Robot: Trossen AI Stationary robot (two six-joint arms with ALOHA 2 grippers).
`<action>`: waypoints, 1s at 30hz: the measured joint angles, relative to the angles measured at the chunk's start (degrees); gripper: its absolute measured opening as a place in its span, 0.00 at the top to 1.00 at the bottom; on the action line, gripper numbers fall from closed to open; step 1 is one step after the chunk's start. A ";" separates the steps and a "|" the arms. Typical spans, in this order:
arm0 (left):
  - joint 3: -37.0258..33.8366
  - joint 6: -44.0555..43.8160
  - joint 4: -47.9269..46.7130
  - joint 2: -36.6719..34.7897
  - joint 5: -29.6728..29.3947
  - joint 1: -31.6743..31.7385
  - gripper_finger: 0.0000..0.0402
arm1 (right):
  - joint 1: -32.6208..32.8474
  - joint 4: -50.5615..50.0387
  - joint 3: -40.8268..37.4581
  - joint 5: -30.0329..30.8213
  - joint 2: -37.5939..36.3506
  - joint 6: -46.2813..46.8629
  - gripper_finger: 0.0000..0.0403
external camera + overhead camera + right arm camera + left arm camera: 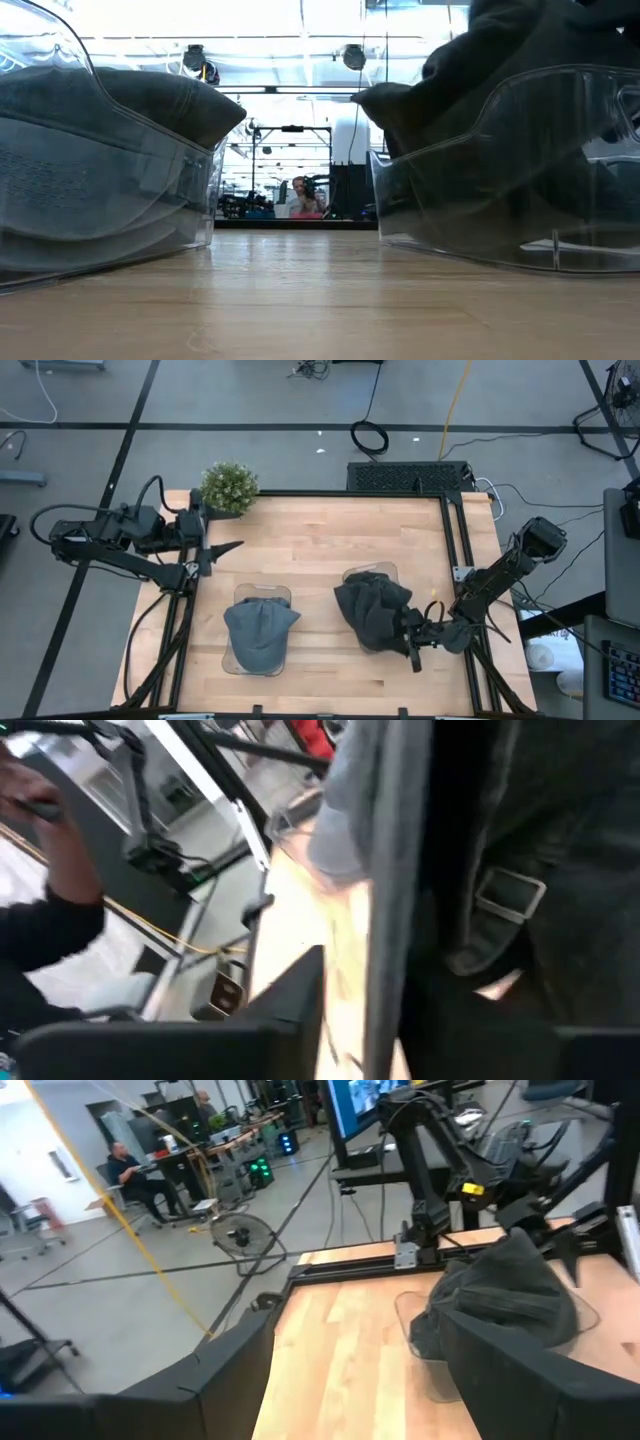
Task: Pick & Place hat
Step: Put the black cap into the right transparent bin
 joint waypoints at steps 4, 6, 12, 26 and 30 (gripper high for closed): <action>0.00 0.36 -0.04 0.00 -0.95 0.01 0.27 | -0.02 3.51 0.00 0.01 0.00 -2.04 0.59; 0.00 0.48 -0.04 0.00 -0.95 0.00 0.27 | -0.01 5.37 0.00 0.44 0.00 -3.66 0.53; 0.00 0.44 -0.09 0.00 -0.95 0.00 0.27 | 0.02 5.61 0.02 4.66 -1.78 -4.85 0.46; 0.02 0.47 -0.18 0.00 -0.95 0.00 0.27 | 2.83 -3.82 0.02 15.70 -18.09 -15.87 0.46; 0.02 0.48 -0.22 0.00 -0.95 0.00 0.27 | 3.07 -9.39 0.02 25.93 -23.55 -17.19 0.46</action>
